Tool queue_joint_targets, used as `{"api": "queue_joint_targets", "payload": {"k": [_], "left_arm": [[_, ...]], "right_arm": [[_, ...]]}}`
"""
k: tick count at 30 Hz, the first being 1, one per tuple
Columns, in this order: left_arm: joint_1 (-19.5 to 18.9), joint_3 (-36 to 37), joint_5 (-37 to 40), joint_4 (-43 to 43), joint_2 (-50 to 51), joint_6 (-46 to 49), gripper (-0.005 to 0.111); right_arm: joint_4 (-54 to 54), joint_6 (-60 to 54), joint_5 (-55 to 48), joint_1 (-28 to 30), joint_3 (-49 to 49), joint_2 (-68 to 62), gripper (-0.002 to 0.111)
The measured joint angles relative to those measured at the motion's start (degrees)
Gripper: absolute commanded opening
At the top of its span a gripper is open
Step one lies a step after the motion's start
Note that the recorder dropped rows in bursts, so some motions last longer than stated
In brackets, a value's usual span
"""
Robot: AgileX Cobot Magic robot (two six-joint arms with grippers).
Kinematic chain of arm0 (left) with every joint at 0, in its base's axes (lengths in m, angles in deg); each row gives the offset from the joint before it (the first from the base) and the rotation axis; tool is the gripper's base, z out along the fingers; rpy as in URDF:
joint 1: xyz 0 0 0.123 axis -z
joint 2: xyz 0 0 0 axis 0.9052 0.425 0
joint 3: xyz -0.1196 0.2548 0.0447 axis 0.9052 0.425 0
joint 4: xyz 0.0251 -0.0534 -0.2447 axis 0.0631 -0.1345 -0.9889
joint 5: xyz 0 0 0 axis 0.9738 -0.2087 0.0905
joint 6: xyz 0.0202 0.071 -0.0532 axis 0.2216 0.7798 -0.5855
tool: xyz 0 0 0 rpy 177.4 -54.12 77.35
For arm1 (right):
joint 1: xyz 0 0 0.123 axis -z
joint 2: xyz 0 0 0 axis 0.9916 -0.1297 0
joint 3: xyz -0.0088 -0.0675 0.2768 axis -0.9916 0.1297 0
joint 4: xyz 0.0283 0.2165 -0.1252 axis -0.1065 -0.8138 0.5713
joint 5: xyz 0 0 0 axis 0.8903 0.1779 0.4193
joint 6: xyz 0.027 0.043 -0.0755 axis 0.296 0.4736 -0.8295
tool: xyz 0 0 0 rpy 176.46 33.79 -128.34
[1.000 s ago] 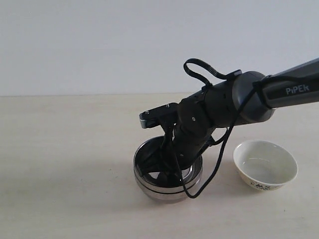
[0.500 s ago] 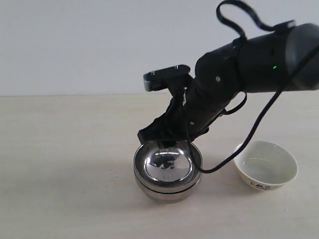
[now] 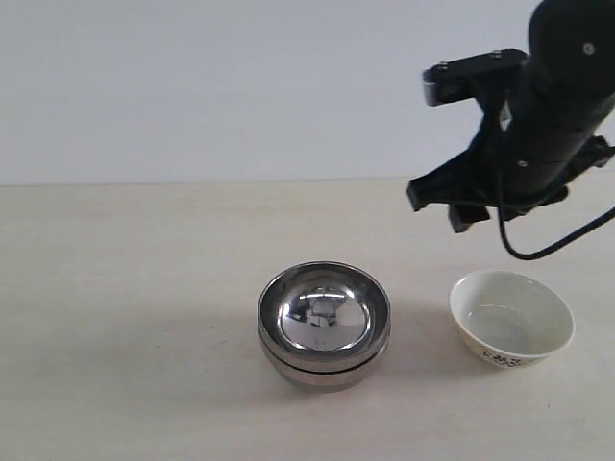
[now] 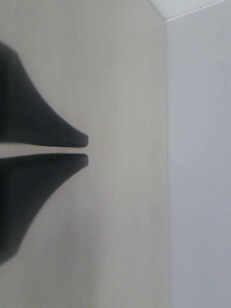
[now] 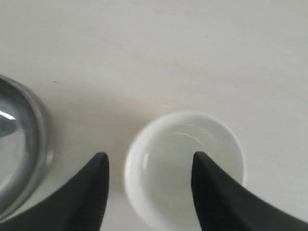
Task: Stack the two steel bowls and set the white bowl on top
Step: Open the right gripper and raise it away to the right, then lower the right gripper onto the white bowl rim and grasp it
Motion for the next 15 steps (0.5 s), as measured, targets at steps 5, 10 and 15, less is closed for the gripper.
{"api": "queue_joint_targets", "payload": {"k": [5,10,15], "left_arm": [[0.0,0.0,0.0,0.0,0.0,0.0,0.004],[0.0,0.0,0.0,0.0,0.0,0.0,0.004],[0.0,0.0,0.0,0.0,0.0,0.0,0.004]], "right_arm": [[0.0,-0.1,0.1,8.5,4.0,0.0,0.047],[-2.6,-1.6,5.4,14.8,10.3,0.0,0.047],[-5.1,-2.9,9.4,17.2,12.2,-1.6,0.047]]}}
